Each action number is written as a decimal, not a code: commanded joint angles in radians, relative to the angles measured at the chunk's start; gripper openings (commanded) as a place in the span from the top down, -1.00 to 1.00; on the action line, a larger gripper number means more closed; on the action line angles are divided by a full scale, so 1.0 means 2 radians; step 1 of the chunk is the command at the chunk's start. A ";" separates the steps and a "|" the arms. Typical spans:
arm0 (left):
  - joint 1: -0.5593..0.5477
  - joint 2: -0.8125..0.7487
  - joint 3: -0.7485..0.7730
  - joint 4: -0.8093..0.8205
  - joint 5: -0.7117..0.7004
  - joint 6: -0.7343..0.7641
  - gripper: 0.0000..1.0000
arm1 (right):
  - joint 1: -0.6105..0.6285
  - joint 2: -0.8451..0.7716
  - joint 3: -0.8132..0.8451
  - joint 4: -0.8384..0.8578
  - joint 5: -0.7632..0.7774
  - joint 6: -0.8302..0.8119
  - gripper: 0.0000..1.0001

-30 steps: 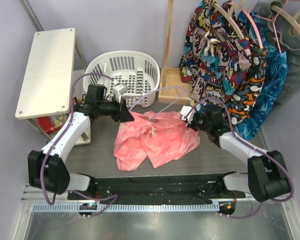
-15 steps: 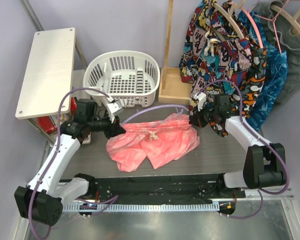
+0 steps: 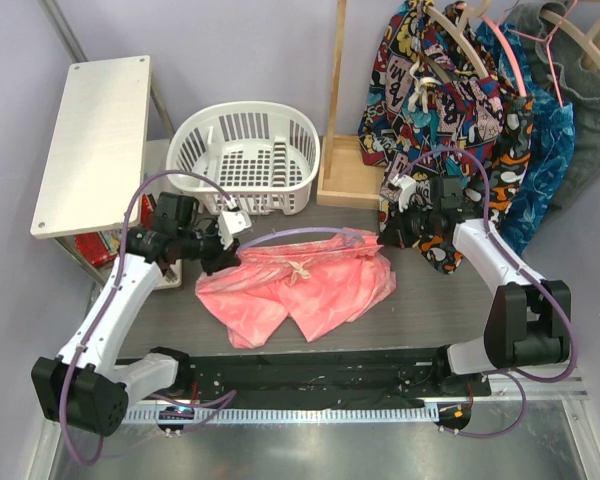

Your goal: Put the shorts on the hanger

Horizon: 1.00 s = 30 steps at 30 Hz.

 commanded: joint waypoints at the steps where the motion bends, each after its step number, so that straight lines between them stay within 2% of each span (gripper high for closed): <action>1: 0.004 0.017 0.042 -0.047 -0.068 0.038 0.99 | -0.024 -0.025 0.038 -0.015 0.057 -0.007 0.98; 5: -0.020 0.034 0.051 -0.040 -0.102 0.038 0.99 | -0.024 -0.035 0.060 -0.032 0.045 0.000 0.98; 9: -0.056 0.049 0.065 -0.022 -0.113 0.003 0.99 | -0.017 -0.045 0.078 -0.041 0.030 0.017 0.98; 14: -0.139 0.079 0.091 0.005 -0.141 -0.037 0.99 | 0.012 -0.052 0.101 -0.046 0.029 0.039 0.98; 18: -0.157 0.106 0.111 0.025 -0.122 -0.083 1.00 | 0.038 -0.053 0.112 -0.050 0.035 0.039 0.98; 22: -0.157 0.108 0.115 0.038 -0.088 -0.090 1.00 | 0.057 -0.049 0.102 -0.050 0.034 0.026 0.98; 24: -0.157 0.110 0.117 0.037 -0.086 -0.096 1.00 | 0.062 -0.044 0.111 -0.055 0.031 0.013 0.81; 25: -0.157 0.113 0.119 0.037 -0.086 -0.100 1.00 | 0.062 -0.043 0.116 -0.056 0.029 0.009 0.64; 26: -0.157 0.113 0.119 0.038 -0.085 -0.102 1.00 | 0.061 -0.043 0.120 -0.056 0.030 0.003 0.34; 28: -0.156 0.110 0.115 0.043 -0.083 -0.110 1.00 | 0.061 -0.049 0.134 -0.058 0.022 -0.019 0.19; 30: -0.154 0.110 0.112 0.052 -0.077 -0.117 1.00 | 0.061 -0.060 0.136 -0.062 0.006 -0.051 -0.07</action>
